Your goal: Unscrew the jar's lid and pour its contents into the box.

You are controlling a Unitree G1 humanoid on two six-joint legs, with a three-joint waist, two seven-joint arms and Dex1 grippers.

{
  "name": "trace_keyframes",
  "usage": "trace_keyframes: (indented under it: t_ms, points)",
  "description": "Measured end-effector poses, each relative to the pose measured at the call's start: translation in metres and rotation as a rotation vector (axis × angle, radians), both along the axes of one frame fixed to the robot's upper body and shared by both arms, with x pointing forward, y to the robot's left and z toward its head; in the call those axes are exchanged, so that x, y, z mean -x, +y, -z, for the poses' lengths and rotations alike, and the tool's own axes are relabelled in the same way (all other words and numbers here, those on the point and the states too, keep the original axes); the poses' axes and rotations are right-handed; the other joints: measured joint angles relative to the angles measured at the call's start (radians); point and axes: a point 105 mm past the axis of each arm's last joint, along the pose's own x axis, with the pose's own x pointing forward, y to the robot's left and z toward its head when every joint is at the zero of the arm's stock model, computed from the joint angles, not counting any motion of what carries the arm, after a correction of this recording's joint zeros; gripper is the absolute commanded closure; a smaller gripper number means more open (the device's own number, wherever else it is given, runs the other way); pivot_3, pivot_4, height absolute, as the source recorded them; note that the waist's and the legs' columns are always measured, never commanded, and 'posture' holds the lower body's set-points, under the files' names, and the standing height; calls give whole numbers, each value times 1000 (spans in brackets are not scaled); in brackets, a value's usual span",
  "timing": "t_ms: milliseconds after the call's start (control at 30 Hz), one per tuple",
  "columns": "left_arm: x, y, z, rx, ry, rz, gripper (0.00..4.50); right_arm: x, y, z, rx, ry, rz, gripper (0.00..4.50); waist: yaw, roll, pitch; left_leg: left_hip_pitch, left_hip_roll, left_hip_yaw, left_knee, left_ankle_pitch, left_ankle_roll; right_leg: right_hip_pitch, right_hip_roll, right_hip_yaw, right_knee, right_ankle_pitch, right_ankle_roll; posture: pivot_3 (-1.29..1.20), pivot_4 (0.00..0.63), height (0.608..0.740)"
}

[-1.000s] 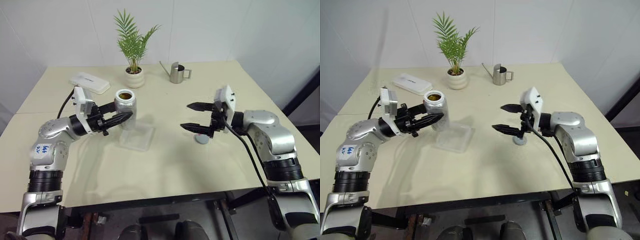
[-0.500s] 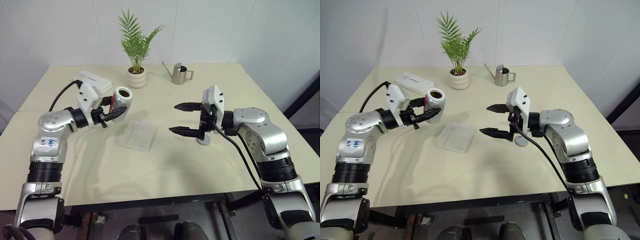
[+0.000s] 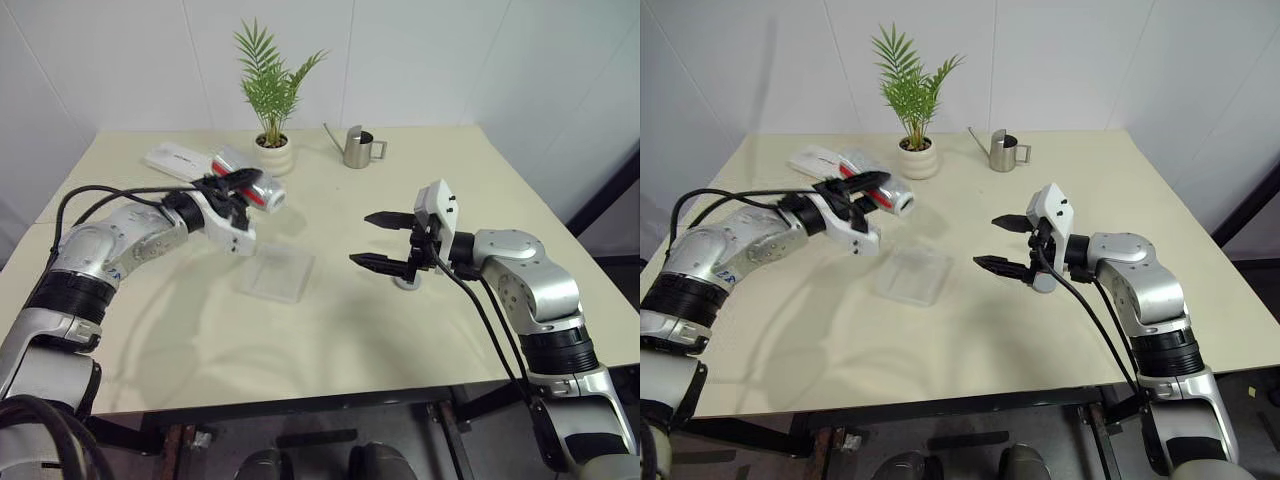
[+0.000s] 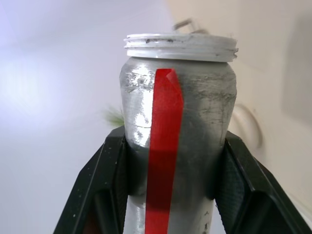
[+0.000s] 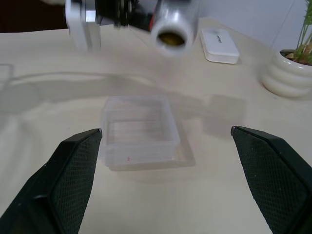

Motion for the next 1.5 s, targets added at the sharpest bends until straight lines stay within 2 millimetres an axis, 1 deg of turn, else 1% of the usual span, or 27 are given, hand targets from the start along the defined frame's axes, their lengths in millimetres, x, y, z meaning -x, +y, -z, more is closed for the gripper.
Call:
trace_keyframes:
  t_ms: [33, 67, 100, 133, 200, 267, 300, 433, 567, 633, 700, 800, 833, 900, 967, 1033, 1100, 1133, 1233, 1367, 1400, 1467, 1500]
  points:
    - [0, -2, 8, -52, -13, 23, 2528, 0, 0, 0, -3, 0, 3, 40, 0, 0, 0, 0, 0, 0, 0, 0, 0, 0, 0, 0, 0, 0, 0, 0, 150, 740]
    - [0, -3, 11, -89, -32, 35, 2528, 0, 1, -1, -7, -4, 3, 40, 1, -2, 13, 0, 1, 0, 0, -1, 0, 0, 0, 0, -1, 0, 0, 0, 150, 740]
    - [-3, -4, 4, -124, -101, 45, 2528, 0, -1, -7, -18, -22, 8, 40, 2, -4, 37, 2, 3, 1, 3, -6, 4, 1, -1, 0, -2, 1, -3, 0, 150, 740]
    - [-5, -3, 3, -138, -136, 46, 2528, 0, 0, -5, -23, -14, 10, 40, 2, -4, 43, -2, 4, 1, -1, -3, 5, -3, -2, 0, -2, 6, -5, 0, 150, 740]
    - [-7, -2, 12, -184, -186, 61, 2528, 0, 2, -1, -30, 3, 12, 40, 3, -2, 45, -7, 4, 2, 2, 3, 5, -11, -2, 2, 6, 6, -5, 0, 150, 740]
    - [-9, -5, 13, -204, -210, 73, 2528, -1, 3, -1, -36, 5, 17, 40, 4, -2, 45, -13, 4, 3, 4, 3, 4, -17, 0, 0, 6, 6, -5, 0, 150, 740]
    - [-9, -6, 13, -202, -214, 76, 2528, -1, 4, -1, -41, 6, 16, 40, 4, -1, 45, -15, 5, 4, 6, 3, 5, -18, 0, -1, 6, 6, -5, 0, 150, 740]
    - [-10, -10, 15, -195, -204, 78, 2528, -1, 7, -1, -53, 8, 12, 40, 1, 0, 46, -15, 6, 9, 8, 1, 8, -18, -1, -4, 4, 6, -4, 0, 150, 740]
    - [-4, -13, 12, -164, -207, 94, 2528, 0, 8, -1, -58, 9, 8, 40, 1, 0, 46, -15, 6, 11, 11, -1, 9, -18, -2, -5, 4, 5, -4, 0, 150, 740]
    - [-3, -9, 10, -121, -185, 75, 2528, 0, 8, -1, -59, 9, 6, 40, 2, 0, 46, -15, 7, 12, 12, -1, 9, -18, -2, -5, 4, 5, -4, 0, 150, 740]
    - [1, -5, 4, -29, -146, 56, 2528, 0, 8, -1, -59, 10, 2, 40, 1, 0, 46, -14, 9, 13, 13, -1, 9, -17, -2, -5, 5, 5, -4, 0, 150, 740]
    - [9, 2, -10, 127, -65, 35, 2528, 1, 8, -1, -59, 11, -2, 40, 0, 1, 47, -13, 10, 13, 13, -2, 7, -17, -7, -5, 5, 5, -5, 0, 150, 740]
    - [10, 7, -15, 208, -18, 17, 2528, 1, 8, -1, -60, 12, -6, 40, 0, 1, 47, -13, 11, 13, 13, -2, 7, -17, -7, -5, 5, 5, -5, 0, 150, 740]
    - [14, 16, -19, 351, 81, -13, 2528, 2, 8, -1, -57, 15, -12, 40, -1, 2, 47, -13, 11, 13, 13, -2, 6, -17, -7, -5, 5, 5, -6, 0, 150, 740]
    - [13, 30, -20, 523, 181, -71, 2528, 3, 8, 0, -56, 16, -19, 40, -1, 3, 48, -13, 11, 13, 14, -2, 6, -17, -7, -5, 5, 5, -6, 0, 150, 740]
    - [7, 49, -20, 834, 318, -156, 2528, 4, 8, 0, -53, 17, -29, 40, -1, 4, 48, -13, 11, 14, 15, -2, 6, -16, -5, -6, 5, 5, -6, 0, 150, 740]
    - [2, 65, -15, 1085, 441, -213, 2528, 4, 9, 0, -51, 17, -37, 40, -1, 4, 49, -13, 12, 13, 16, -2, 6, -16, 0, -6, 5, 5, -6, 0, 150, 740]
    - [-1, 77, -11, 1256, 515, -245, 2528, 5, 10, 1, -48, 16, -41, 40, 0, 4, 49, -13, 12, 13, 16, -2, 6, -16, 1, -6, 5, 5, -6, 0, 150, 740]
    - [-2, 98, 1, 1604, 667, -289, 2528, 4, 10, 3, -38, 12, -48, 40, 0, 4, 49, -13, 11, 13, 16, -2, 6, -15, 1, -6, 5, 5, -5, 0, 150, 740]
    - [-1, 115, 5, 1890, 745, -301, 2528, 3, 9, 2, -32, -3, -52, 40, 0, 4, 48, -13, 11, 12, 16, -2, 6, -14, 1, -6, 5, 5, -5, 0, 150, 740]
    - [1, 120, 5, 1977, 759, -280, 2528, 3, 10, 2, -29, -15, -57, 40, 0, 4, 48, -13, 11, 12, 16, -2, 6, -14, 1, -6, 5, 5, -5, 0, 150, 740]
    - [6, 131, 11, 2105, 771, -261, 2528, 4, 11, -1, -25, -39, -69, 40, -1, 4, 48, -12, 11, 12, 16, -2, 6, -14, 1, -5, 5, 5, -5, 0, 150, 740]
    - [8, 137, 16, 2139, 748, -272, 2528, 3, 12, -2, -23, -59, -73, 40, -3, 4, 48, -11, 11, 13, 15, -3, 5, -14, 1, -5, 4, 5, -5, 0, 150, 740]
